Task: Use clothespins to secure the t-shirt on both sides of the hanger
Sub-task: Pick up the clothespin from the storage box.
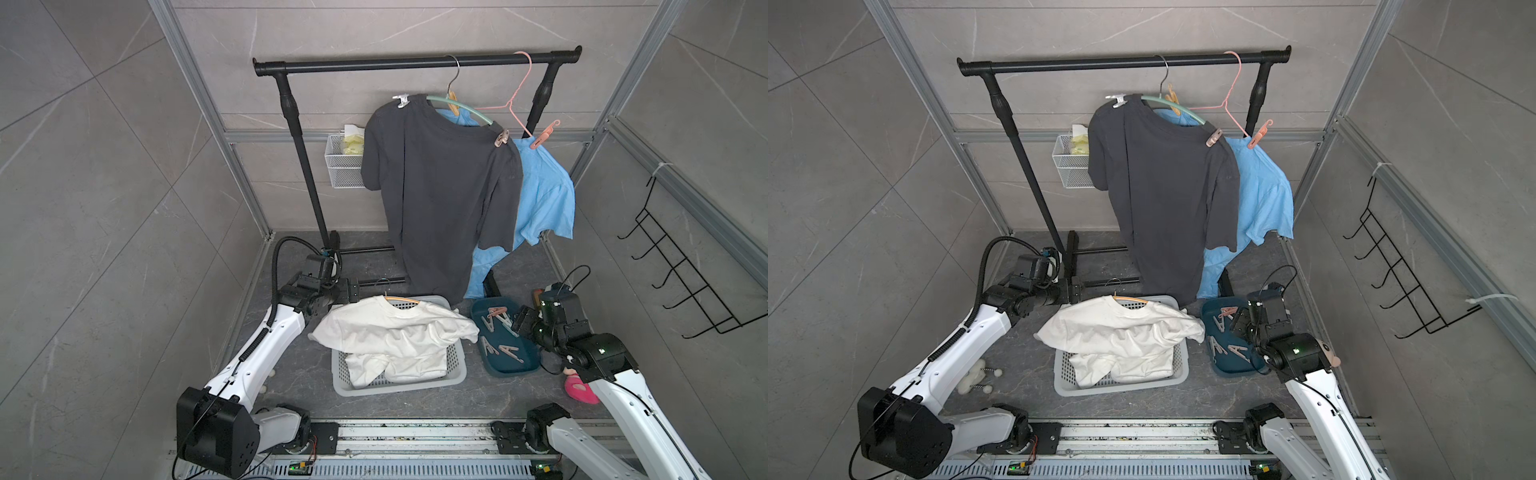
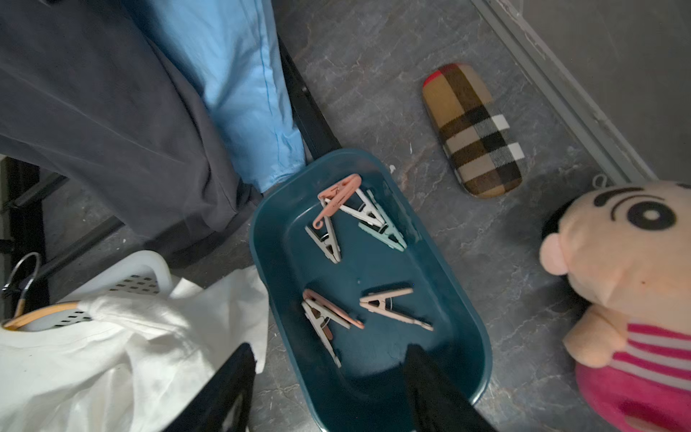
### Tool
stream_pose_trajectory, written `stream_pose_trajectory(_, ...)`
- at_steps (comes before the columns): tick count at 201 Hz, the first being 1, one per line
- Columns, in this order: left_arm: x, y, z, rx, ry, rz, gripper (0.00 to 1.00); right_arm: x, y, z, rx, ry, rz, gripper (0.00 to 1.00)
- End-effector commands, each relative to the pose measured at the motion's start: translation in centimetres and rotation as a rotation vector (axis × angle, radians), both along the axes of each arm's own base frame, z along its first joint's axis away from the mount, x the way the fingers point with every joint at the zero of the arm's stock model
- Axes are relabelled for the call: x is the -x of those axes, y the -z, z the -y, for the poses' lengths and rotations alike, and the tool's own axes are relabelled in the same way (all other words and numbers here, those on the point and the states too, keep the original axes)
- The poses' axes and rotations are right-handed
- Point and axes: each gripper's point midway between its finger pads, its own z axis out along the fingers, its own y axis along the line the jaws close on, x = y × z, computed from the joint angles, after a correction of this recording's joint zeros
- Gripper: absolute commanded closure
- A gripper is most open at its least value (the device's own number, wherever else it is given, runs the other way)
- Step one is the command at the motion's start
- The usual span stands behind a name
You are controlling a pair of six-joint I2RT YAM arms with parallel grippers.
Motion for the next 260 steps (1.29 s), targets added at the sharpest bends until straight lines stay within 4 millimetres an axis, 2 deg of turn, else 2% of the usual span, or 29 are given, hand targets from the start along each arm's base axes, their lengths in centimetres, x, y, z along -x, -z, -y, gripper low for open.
stream_pose_trajectory(1,-0.2,-0.1,1.0,0.034,0.023,-0.03,0.04,0.2,1.5,-0.1,-0.037,0.035,-0.019,0.34)
stream_pose_trajectory(31,-0.1,0.4,1.6,0.06,0.036,-0.07,0.06,0.1,4.2,-0.5,-0.078,0.058,-0.049,0.37)
stream_pose_trajectory(66,-0.4,1.2,0.9,0.03,-0.016,-0.096,0.11,0.9,7.9,-1.0,-0.104,0.066,-0.135,0.41)
stream_pose_trajectory(102,-0.4,1.6,1.0,0.034,-0.014,-0.124,0.13,0.8,9.8,-1.1,-0.12,0.088,-0.147,0.44)
stream_pose_trajectory(136,-0.4,1.7,0.9,0.019,-0.012,-0.118,0.14,-0.9,11.2,-1.5,-0.119,0.089,-0.156,0.46)
stream_pose_trajectory(158,-0.6,1.9,0.4,-0.005,-0.026,-0.113,0.14,-2.9,11.6,-2.2,-0.116,0.067,-0.136,0.46)
stream_pose_trajectory(181,-0.6,1.9,0.2,-0.017,-0.026,-0.112,0.14,-5.2,11.7,-2.1,-0.056,0.035,-0.105,0.47)
stream_pose_trajectory(205,-0.5,1.9,0.6,-0.002,-0.012,-0.115,0.15,-6.9,12.8,-1.9,0.016,0.027,-0.144,0.49)
stream_pose_trajectory(260,-0.5,1.7,0.6,-0.007,-0.004,-0.102,0.15,-9.4,14.1,-1.4,0.081,0.055,-0.147,0.54)
